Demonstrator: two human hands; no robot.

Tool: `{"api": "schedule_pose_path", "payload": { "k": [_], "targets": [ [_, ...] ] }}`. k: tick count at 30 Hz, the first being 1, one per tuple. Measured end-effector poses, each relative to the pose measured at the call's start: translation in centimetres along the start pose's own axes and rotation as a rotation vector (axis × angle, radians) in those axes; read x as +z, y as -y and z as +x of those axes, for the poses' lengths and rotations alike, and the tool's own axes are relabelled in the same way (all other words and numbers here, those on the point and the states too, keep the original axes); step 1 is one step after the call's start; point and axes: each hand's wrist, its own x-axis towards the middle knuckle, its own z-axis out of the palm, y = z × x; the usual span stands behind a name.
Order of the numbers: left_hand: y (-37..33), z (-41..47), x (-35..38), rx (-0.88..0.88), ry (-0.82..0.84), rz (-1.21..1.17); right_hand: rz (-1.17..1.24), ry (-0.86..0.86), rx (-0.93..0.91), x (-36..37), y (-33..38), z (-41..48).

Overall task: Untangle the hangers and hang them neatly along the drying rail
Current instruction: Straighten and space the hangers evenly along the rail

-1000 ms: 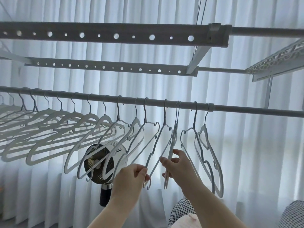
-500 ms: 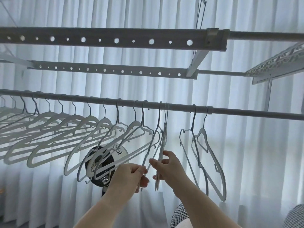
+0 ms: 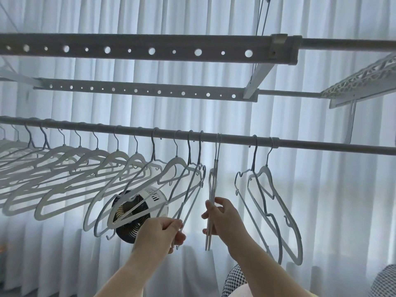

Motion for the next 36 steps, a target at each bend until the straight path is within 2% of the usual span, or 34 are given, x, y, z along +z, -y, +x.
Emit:
{"api": "schedule_pose_path", "payload": {
  "k": [9,12,16,21,25,30,36],
  "targets": [
    [0.6,0.1,-0.7,0.065,0.04,0.106,-0.013,0.041,0.001,0.8,0.2,0.2],
    [0.9,0.0,-1.1,0.158,0.0,0.196,0.005,0.032,-0.01,1.0,0.4,0.0],
    [0.2,-1.0,-1.2,0.304,-0.105,0.286,0.03,-0.075,-0.055,0.7,0.4,-0.1],
    [-0.1,-1.2,-0.8,0.342,-0.132,0.346,0.007,-0.129,-0.079,-0.2,0.5,-0.3],
    [-0.2,-1.5,-0.5,0.39,-0.23,0.421,0.004,-0.148,-0.062,-0.9,0.6,-0.7],
    [0.0,-1.4,-0.2,0.479,-0.294,0.448,-0.044,-0.121,-0.052,-1.7,0.7,-1.2],
    [0.6,-1.1,-0.5,0.506,-0.326,0.478,-0.085,-0.11,-0.04,-1.9,0.9,-1.4]
  ]
}}
